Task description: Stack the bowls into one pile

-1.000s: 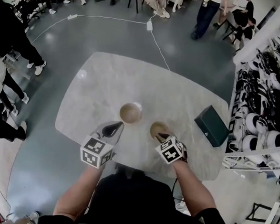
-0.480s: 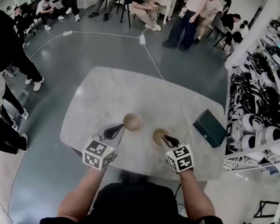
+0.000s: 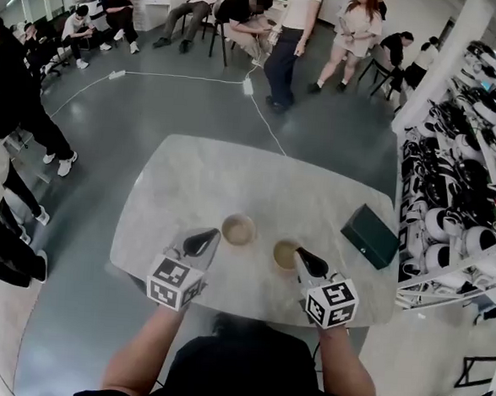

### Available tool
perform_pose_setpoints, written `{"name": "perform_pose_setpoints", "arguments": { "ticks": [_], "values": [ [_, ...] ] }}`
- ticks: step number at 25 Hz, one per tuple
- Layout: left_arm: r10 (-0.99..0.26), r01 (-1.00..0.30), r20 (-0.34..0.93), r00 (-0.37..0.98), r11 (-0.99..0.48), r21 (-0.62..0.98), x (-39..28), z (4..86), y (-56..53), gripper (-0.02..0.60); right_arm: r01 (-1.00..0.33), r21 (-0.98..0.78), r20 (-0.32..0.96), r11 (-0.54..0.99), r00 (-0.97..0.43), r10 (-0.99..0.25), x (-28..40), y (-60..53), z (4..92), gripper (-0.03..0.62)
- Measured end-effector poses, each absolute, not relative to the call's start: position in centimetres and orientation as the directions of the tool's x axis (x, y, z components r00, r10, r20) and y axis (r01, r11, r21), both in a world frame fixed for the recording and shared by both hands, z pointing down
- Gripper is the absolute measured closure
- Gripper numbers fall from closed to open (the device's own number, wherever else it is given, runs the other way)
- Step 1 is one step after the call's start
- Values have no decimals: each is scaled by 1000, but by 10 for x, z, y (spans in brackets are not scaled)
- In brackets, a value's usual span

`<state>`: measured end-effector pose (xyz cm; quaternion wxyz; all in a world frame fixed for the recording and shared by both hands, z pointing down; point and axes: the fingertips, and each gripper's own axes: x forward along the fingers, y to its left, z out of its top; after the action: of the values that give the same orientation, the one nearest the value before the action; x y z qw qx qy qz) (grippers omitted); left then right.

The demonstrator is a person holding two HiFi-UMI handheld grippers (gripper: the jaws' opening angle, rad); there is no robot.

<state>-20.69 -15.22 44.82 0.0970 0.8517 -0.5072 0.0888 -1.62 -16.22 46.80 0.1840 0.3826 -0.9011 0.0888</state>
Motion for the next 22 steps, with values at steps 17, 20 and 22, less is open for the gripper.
{"name": "perform_pose_setpoints", "arguments": {
  "ticks": [17, 20, 22],
  "values": [
    [-710, -809, 463, 531, -587, 27, -143, 520, -198, 480, -754, -138, 338, 642, -645, -685, 51, -196, 472, 589],
    [-684, -793, 509, 522, -609, -6, -138, 539, -207, 466, -745, -144, 343, 652, -655, -673, 50, -204, 477, 589],
    [-660, -781, 552, 510, -624, -24, -137, 558, -211, 466, -738, -150, 344, 658, -663, -665, 51, -208, 479, 589]
  ]
}}
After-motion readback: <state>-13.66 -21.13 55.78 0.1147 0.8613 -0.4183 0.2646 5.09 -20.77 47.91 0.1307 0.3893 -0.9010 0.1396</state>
